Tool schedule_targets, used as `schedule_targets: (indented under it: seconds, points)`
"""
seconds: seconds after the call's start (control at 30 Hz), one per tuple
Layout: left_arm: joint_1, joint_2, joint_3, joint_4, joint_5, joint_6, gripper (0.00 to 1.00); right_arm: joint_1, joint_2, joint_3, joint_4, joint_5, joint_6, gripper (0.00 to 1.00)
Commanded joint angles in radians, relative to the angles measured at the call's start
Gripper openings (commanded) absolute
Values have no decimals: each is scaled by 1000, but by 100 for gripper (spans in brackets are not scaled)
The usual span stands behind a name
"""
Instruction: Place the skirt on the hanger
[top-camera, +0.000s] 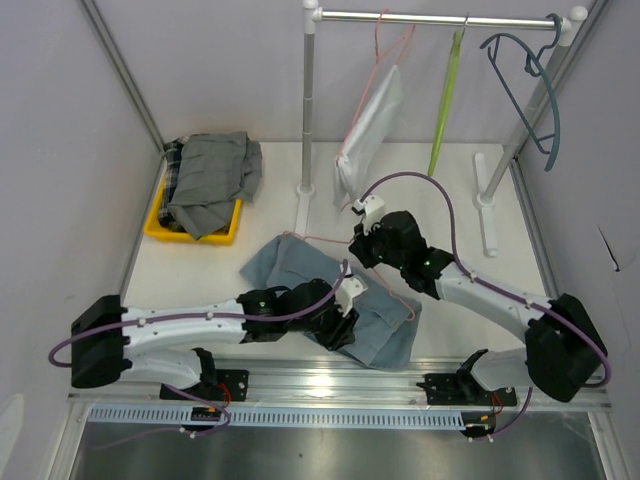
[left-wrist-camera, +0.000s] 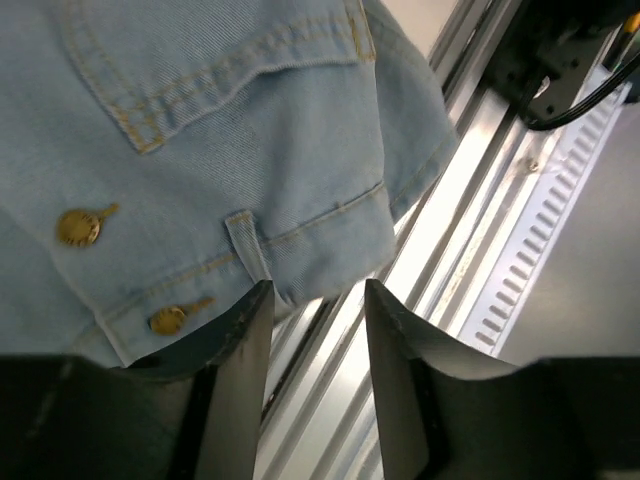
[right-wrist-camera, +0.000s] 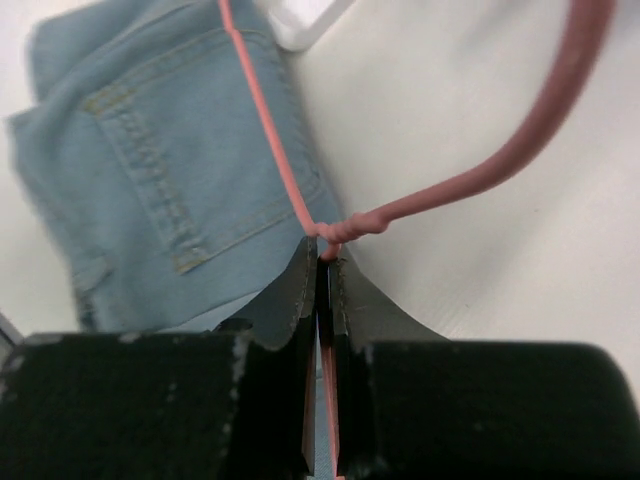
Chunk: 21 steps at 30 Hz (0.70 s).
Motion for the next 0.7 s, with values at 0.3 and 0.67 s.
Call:
schedule_targets:
  seconds: [0.3,0.67]
  points:
    - [102,-278,193,-425,-627,-309,55,45,-219,30,-147,60,30,0]
    - [356,-180,276,-353,-605,-248,56,103,-382,200,-437,48,84,0]
